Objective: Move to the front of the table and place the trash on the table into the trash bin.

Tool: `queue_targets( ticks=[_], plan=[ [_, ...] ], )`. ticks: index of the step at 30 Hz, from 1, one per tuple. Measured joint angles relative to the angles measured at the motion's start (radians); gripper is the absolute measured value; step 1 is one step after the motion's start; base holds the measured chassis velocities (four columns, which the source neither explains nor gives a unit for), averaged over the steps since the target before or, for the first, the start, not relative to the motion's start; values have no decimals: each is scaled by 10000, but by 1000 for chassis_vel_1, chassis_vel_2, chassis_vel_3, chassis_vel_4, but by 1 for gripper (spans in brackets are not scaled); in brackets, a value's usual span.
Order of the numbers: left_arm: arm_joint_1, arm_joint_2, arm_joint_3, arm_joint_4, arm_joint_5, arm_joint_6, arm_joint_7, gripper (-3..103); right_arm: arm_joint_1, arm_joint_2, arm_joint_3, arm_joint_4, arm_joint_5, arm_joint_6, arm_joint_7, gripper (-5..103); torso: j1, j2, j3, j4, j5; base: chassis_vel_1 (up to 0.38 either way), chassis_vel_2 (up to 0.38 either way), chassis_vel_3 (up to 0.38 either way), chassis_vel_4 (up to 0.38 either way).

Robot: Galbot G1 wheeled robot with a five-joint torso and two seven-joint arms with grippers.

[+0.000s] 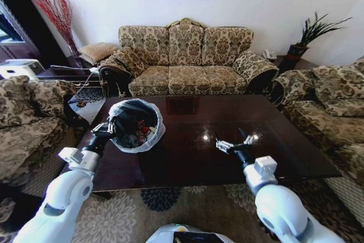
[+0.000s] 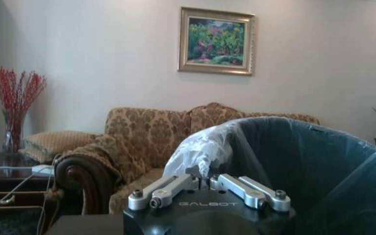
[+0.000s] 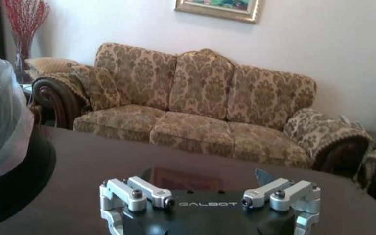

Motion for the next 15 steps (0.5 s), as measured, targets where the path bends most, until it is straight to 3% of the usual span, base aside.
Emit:
queue_targets(
  ticks=[9, 15],
  plan=[
    [296, -171, -346, -211, -13, -143, 131, 3, 94, 126, -298, -82, -126, 40, -2, 100, -4, 1, -1, -4, 2, 116, -347, -129, 355],
    [620, -378, -653, -265, -37, -326, 246, 3, 100, 138, -537, -114, -271, 48, -15, 100, -3, 0, 0, 0, 2, 226, -384, -215, 388]
  ],
)
